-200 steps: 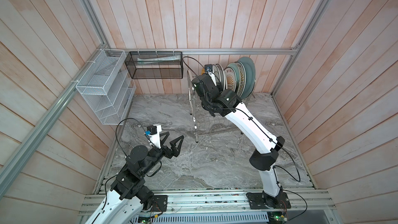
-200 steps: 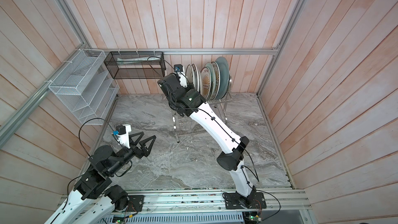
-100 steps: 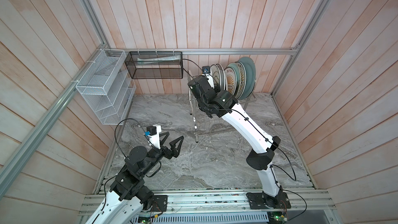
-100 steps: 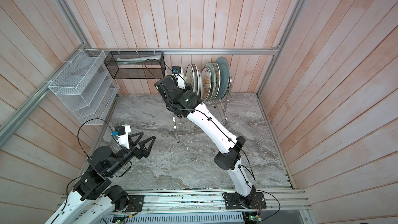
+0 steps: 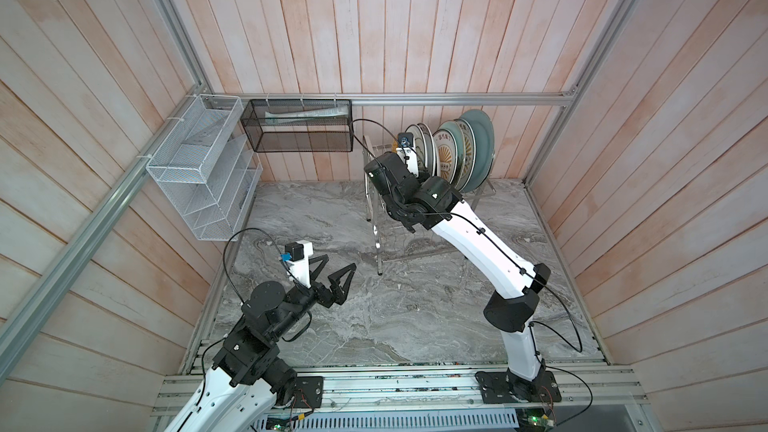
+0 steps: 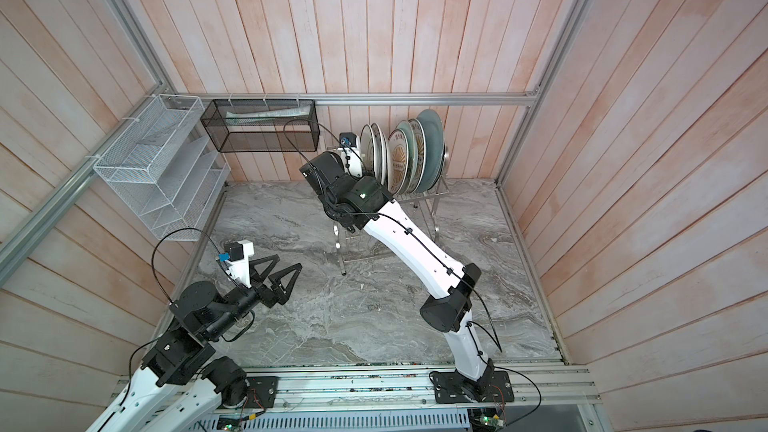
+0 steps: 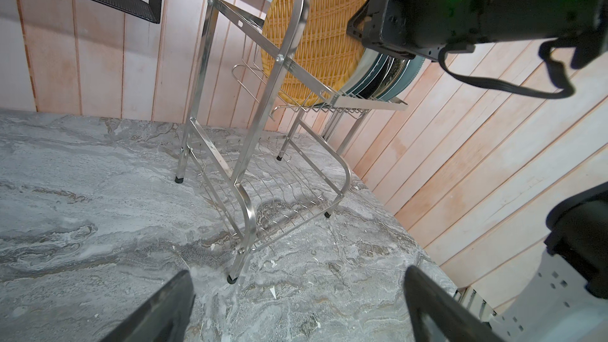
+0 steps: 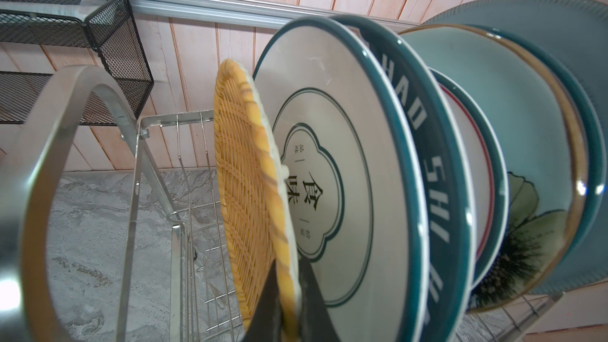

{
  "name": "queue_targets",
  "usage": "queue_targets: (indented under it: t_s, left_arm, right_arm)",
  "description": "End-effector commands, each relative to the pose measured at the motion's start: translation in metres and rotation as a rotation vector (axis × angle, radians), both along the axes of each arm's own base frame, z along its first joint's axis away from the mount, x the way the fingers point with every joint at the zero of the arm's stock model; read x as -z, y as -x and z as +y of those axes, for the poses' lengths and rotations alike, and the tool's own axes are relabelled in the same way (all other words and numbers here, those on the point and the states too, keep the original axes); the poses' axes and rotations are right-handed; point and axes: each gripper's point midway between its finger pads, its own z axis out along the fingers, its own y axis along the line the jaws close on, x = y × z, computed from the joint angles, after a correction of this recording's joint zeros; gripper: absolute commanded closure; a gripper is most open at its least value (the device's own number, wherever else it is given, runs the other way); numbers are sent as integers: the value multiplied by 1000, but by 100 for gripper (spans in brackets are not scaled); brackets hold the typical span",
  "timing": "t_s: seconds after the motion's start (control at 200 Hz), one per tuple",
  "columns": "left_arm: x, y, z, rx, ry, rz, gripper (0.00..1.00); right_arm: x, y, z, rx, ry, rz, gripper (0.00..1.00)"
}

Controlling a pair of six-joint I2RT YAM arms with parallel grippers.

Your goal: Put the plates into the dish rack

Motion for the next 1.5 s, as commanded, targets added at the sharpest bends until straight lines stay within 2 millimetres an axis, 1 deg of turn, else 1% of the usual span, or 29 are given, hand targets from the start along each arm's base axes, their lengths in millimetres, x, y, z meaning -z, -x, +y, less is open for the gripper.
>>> queue_targets:
  t_s: [0.0, 0.29, 0.455, 0.71, 0.885, 0.915, 0.94, 0.95, 0.975, 0.99, 1.085, 1.12, 1.13, 1.14, 1.15, 1.195, 1.205, 1.23, 1.235, 1.25, 1.275, 1.28, 1.33, 1.34, 1.38, 1.39, 1.43, 1.44, 1.49]
  left_arm:
    - [3, 2, 1, 5, -6, -8, 0]
    - [3, 3, 2, 3, -4, -10, 0]
    - [4, 3, 1, 5, -5, -7, 0]
    - [5, 1, 1, 0, -7, -5, 0]
    - [6, -1, 1, -5, -6, -1, 0]
    - [5, -1, 1, -8, -2, 0, 0]
    - [5, -1, 2, -9, 1, 1, 0]
    - [5, -1, 2, -10, 3, 2, 0]
    - [2, -1, 1, -9, 11, 0, 0]
    - [2, -1, 1, -10, 15, 0, 0]
    - [-4, -3, 6, -44, 51, 5, 0]
    - [-3, -7, 10, -75, 59, 16, 0]
    - [-3, -7, 11, -83, 62, 17, 0]
    - [-3, -8, 13, -92, 65, 18, 0]
    - [-3, -9, 14, -100, 68, 20, 0]
    - [-3, -12, 18, -134, 76, 24, 0]
    - [-3, -13, 19, -140, 76, 25, 0]
    - [-2, -15, 21, -158, 75, 26, 0]
    - [-2, -16, 22, -161, 75, 25, 0]
    - [-1, -18, 23, -175, 74, 28, 0]
    - [0, -20, 26, -199, 76, 34, 0]
    - [0, -21, 27, -204, 77, 35, 0]
    - [3, -27, 34, -258, 73, 49, 0]
    - [4, -29, 35, -269, 70, 53, 0]
    - [9, -35, 42, -325, 62, 68, 0]
    - [10, -37, 43, -340, 60, 71, 0]
    - [17, -44, 52, -407, 44, 87, 0]
    - [18, -46, 55, -427, 40, 88, 0]
    - [27, -53, 66, -513, 12, 96, 0]
  right_arm:
    - [14, 9, -4, -30, 79, 70, 84]
    - [7, 1, -3, -55, 73, 55, 69]
    - [-7, 6, -4, -74, 54, 31, 58]
    - [-44, 27, 5, -152, 3, -43, 38]
    - [-80, 47, 5, -201, -44, -110, 29]
    - [-88, 53, 3, -209, -52, -122, 26]
    - [-94, 57, 1, -211, -60, -134, 20]
    - [-97, 59, -1, -210, -64, -139, 17]
    - [-104, 64, -7, -206, -71, -151, 5]
    - [-107, 66, -10, -203, -77, -157, 3]
    - [-125, 81, -40, -181, -111, -187, 2]
    - [-128, 87, -52, -179, -110, -198, 2]
    - [-125, 87, -52, -179, -104, -198, 2]
    - [-129, 90, -59, -178, -113, -208, 2]
    - [-128, 91, -61, -176, -110, -211, 2]
    - [-133, 102, -85, -161, -148, -265, 2]
    - [-130, 103, -86, -166, -147, -273, 2]
    - [-133, 110, -99, -179, -175, -315, 2]
    - [-137, 112, -103, -181, -192, -328, 2]
    - [-133, 116, -110, -187, -202, -341, 2]
    - [-133, 122, -125, -185, -251, -378, 2]
    - [-136, 124, -131, -179, -268, -390, 2]
    - [-125, 134, -170, -121, -334, -440, 2]
    - [-126, 137, -178, -110, -352, -455, 2]
    - [-113, 143, -203, -69, -368, -481, 2]
    - [-113, 145, -210, -58, -379, -494, 2]
    - [-93, 148, -229, -11, -369, -510, 2]
    - [-93, 149, -235, 1, -378, -526, 2]
    - [-67, 148, -248, 41, -357, -537, 2]
